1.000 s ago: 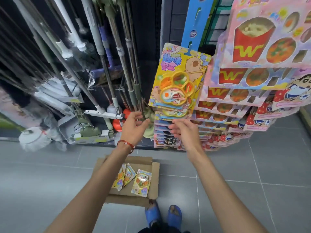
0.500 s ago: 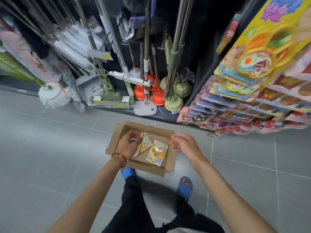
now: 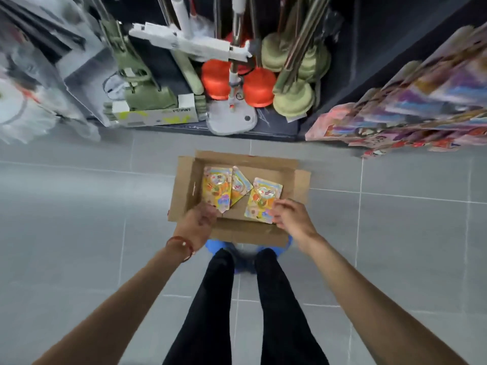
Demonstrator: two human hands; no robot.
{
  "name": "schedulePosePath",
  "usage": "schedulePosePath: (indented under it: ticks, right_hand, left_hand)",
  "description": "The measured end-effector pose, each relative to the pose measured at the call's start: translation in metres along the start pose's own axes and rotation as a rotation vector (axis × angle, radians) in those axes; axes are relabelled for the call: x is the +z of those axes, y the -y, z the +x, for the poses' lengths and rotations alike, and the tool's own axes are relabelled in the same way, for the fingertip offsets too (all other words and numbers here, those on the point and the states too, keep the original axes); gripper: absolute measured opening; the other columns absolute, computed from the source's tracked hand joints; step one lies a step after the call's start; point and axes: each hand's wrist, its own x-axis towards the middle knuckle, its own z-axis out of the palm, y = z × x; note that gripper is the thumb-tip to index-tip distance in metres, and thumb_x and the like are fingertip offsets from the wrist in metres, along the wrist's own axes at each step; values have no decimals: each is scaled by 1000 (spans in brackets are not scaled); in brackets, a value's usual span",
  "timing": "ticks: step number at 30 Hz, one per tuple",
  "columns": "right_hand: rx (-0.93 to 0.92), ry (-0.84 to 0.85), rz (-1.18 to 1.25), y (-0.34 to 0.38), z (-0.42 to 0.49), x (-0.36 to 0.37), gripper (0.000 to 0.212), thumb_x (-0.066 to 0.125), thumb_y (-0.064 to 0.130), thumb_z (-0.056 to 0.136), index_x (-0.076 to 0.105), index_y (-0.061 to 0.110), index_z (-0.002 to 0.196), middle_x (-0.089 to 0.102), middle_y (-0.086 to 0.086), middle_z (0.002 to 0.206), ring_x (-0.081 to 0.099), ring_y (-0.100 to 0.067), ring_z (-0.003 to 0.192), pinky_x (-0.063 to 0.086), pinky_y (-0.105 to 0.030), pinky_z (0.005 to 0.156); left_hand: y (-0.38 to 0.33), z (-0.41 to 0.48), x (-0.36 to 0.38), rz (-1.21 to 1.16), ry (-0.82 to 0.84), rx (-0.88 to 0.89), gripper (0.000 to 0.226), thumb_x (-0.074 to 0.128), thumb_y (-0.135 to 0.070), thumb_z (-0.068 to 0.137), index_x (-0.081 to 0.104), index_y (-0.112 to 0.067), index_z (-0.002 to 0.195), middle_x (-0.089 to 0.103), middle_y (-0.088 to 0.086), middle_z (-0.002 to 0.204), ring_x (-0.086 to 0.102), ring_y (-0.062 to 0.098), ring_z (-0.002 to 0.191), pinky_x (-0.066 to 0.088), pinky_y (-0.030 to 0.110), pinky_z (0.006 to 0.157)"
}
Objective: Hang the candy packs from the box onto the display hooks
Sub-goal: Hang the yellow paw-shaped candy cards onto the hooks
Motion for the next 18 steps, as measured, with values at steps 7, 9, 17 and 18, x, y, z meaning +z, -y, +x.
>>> schedulePosePath:
  ticks: [7, 9, 17, 18]
  right_hand:
    - [-56, -39, -228, -91, 159, 38, 20, 65, 17, 94, 68, 31, 80, 71, 5, 91, 65, -17, 89, 52, -34, 81]
    - [-98, -57, -312, -114, 202, 47, 15, 65, 13, 94, 67, 27, 87, 68, 6, 94, 65, -16, 95, 47, -25, 81]
    - [-172, -65, -782, -175, 366, 88, 58, 62, 38, 90, 45, 29, 145, 47, 0, 150, 46, -26, 138, 40, -47, 112]
    - [-201, -61, -834, -180, 383, 92, 64, 62, 39, 92, 39, 24, 150, 41, -2, 154, 39, -27, 142, 35, -47, 115]
  left_hand:
    - [86, 124, 68, 155, 76, -43, 22, 56, -22, 90, 71, -17, 105, 73, 11, 105, 67, 35, 99, 56, 45, 87]
    - [107, 165, 87, 172, 61, -52, 23, 58, -13, 94, 71, -18, 111, 72, 12, 112, 67, 34, 104, 55, 44, 91]
    - [170, 345, 127, 565, 82, 129, 54, 56, -5, 93, 49, -18, 145, 42, 5, 153, 45, 32, 136, 43, 47, 109]
    - [173, 364, 129, 595, 76, 143, 57, 55, -5, 93, 44, -17, 148, 39, 5, 155, 41, 33, 139, 42, 48, 110]
